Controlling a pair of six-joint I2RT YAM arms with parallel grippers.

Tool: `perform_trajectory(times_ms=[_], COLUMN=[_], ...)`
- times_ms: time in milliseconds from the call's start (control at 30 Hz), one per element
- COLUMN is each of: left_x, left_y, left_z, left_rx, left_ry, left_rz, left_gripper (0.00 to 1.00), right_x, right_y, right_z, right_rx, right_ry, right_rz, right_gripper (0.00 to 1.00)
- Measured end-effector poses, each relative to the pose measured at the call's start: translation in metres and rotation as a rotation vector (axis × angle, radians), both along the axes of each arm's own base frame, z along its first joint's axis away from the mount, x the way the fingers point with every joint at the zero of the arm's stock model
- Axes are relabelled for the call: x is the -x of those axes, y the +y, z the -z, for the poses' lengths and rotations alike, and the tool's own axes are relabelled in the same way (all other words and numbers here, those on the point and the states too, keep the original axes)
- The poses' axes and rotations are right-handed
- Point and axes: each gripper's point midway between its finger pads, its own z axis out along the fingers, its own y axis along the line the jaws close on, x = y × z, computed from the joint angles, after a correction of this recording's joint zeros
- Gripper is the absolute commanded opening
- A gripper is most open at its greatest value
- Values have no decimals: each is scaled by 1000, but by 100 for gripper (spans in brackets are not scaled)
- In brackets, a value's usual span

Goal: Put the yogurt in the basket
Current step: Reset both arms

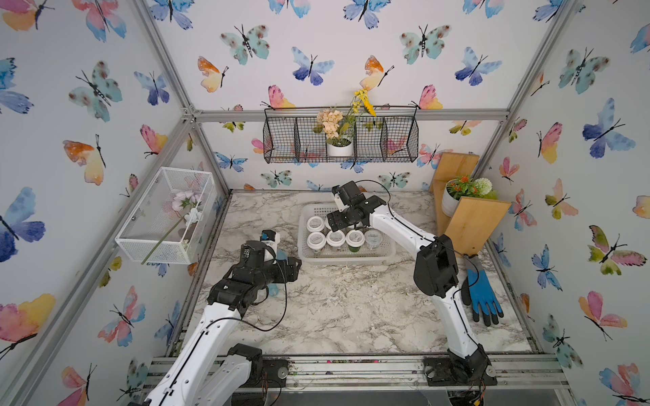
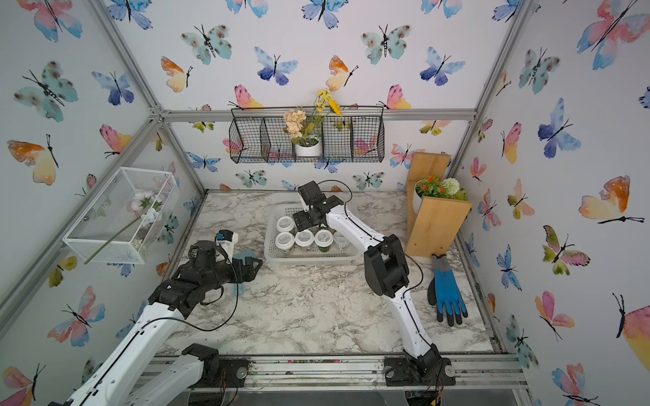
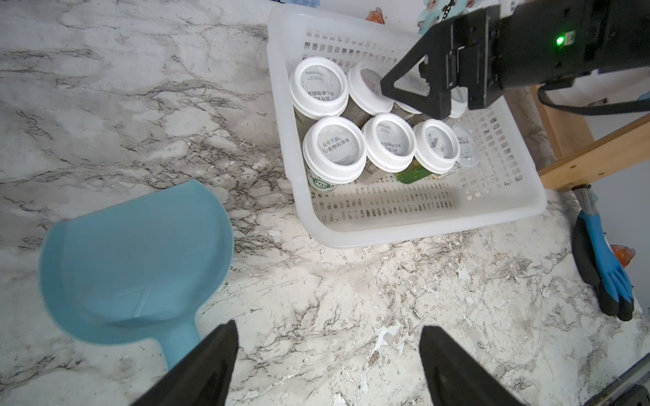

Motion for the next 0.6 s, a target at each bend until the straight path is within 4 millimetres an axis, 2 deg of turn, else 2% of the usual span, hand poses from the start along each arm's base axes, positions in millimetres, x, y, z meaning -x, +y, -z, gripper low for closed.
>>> perform_trajectory(times_ms=[267,600], left_x=[-1,-1], left_y=[0,0], left_z=[-1,-1], left_rx=[2,1], left_ry=[-5,-6], left_rz=[0,1], left_gripper=[86,86], right_x=[-3,-9], right_y=[0,2], right_z=[17,15], right_rx=[21,34], right_ry=[9,-19], right_rz=[7,15], right_gripper=[88,88])
